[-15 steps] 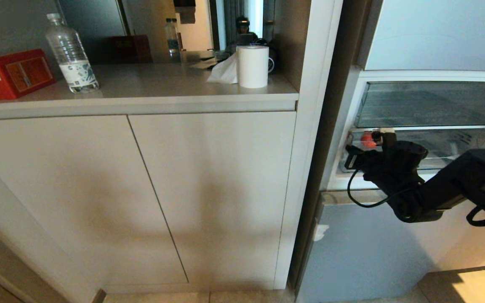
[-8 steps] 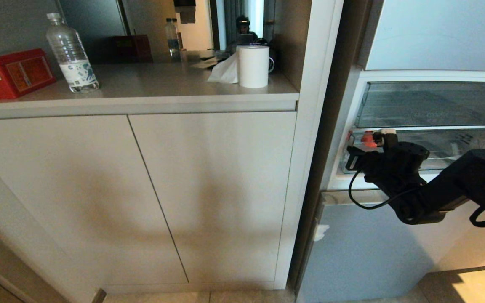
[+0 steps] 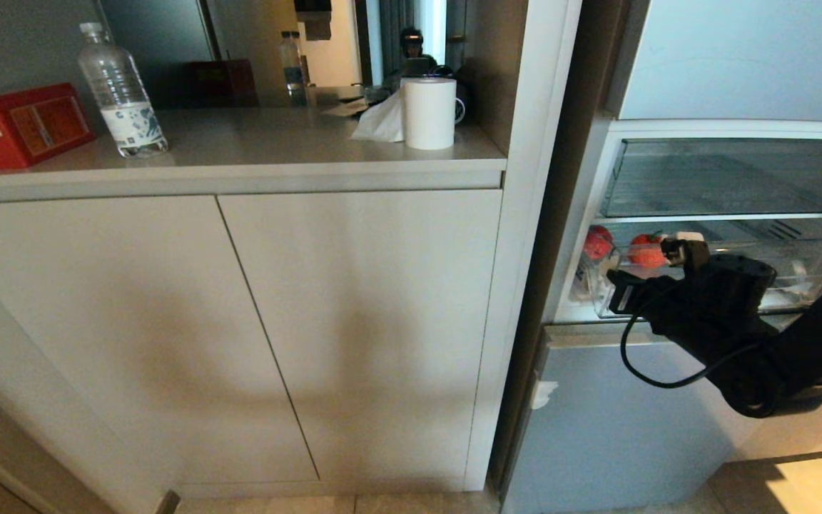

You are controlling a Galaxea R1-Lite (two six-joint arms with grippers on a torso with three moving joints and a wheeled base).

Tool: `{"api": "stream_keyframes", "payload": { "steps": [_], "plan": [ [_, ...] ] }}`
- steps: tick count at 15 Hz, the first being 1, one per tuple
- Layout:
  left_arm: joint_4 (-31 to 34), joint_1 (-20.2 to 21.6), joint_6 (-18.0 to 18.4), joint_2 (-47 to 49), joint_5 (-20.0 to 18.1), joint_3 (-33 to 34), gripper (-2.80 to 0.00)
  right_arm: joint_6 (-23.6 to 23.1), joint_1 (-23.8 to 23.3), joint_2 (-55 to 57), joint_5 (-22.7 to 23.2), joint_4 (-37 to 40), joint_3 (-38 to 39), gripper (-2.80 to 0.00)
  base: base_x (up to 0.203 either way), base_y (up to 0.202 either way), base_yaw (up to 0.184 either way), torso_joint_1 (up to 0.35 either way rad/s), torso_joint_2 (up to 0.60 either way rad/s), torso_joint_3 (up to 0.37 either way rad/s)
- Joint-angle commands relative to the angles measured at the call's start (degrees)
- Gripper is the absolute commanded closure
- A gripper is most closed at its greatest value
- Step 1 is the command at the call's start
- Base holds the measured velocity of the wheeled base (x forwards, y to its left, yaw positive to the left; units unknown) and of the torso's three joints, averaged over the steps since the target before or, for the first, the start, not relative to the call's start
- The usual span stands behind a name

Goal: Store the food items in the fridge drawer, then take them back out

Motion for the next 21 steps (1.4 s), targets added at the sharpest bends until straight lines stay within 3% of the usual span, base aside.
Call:
{"api": "stream_keyframes", "payload": {
  "steps": [1, 2, 3, 10, 12, 14, 15, 21],
  "plan": [
    [0.00, 0.00, -0.01, -0.01, 0.01, 0.01, 0.00, 0.02, 0.12, -5.18, 0.07, -2.71, 7.29, 0.00, 0.000, 0.000, 0.000, 0.000, 0.00, 0.000],
    [0.00, 0.00, -0.01, -0.06, 0.01, 0.01, 0.00, 0.06, 0.20, -6.10, 0.01, -4.48, 10.17, 0.00, 0.000, 0.000, 0.000, 0.000, 0.00, 0.000],
    [0.00, 0.00, -0.01, -0.06, 0.01, 0.01, 0.00, 0.12, 0.33, -7.37, -0.05, -5.74, 12.59, -2.80, 0.000, 0.000, 0.000, 0.000, 0.00, 0.000],
    [0.00, 0.00, -0.01, -0.06, 0.01, 0.01, 0.00, 2.10, 0.40, -23.52, -0.41, -5.64, 28.26, -2.80, 0.000, 0.000, 0.000, 0.000, 0.00, 0.000],
    [0.00, 0.00, -0.01, -0.06, 0.01, 0.01, 0.00, 2.04, -0.97, -28.37, -0.65, -0.90, 26.82, -2.80, 0.000, 0.000, 0.000, 0.000, 0.00, 0.000],
    [0.00, 0.00, -0.01, -0.06, 0.01, 0.01, 0.00, 1.89, -4.16, -30.07, -0.58, 9.06, 19.41, -2.80, 0.000, 0.000, 0.000, 0.000, 0.00, 0.000],
    [0.00, 0.00, -0.01, -0.06, 0.01, 0.01, 0.00, 1.79, -5.91, -30.20, -0.37, 14.05, 15.39, 0.00, 0.000, 0.000, 0.000, 0.000, 0.00, 0.000],
    [0.00, 0.00, -0.01, -0.06, 0.01, 0.01, 0.00, -0.82, -12.70, -21.37, 2.07, 36.32, -9.38, 0.00, 0.000, 0.000, 0.000, 0.000, 0.00, 0.000]
  ]
}}
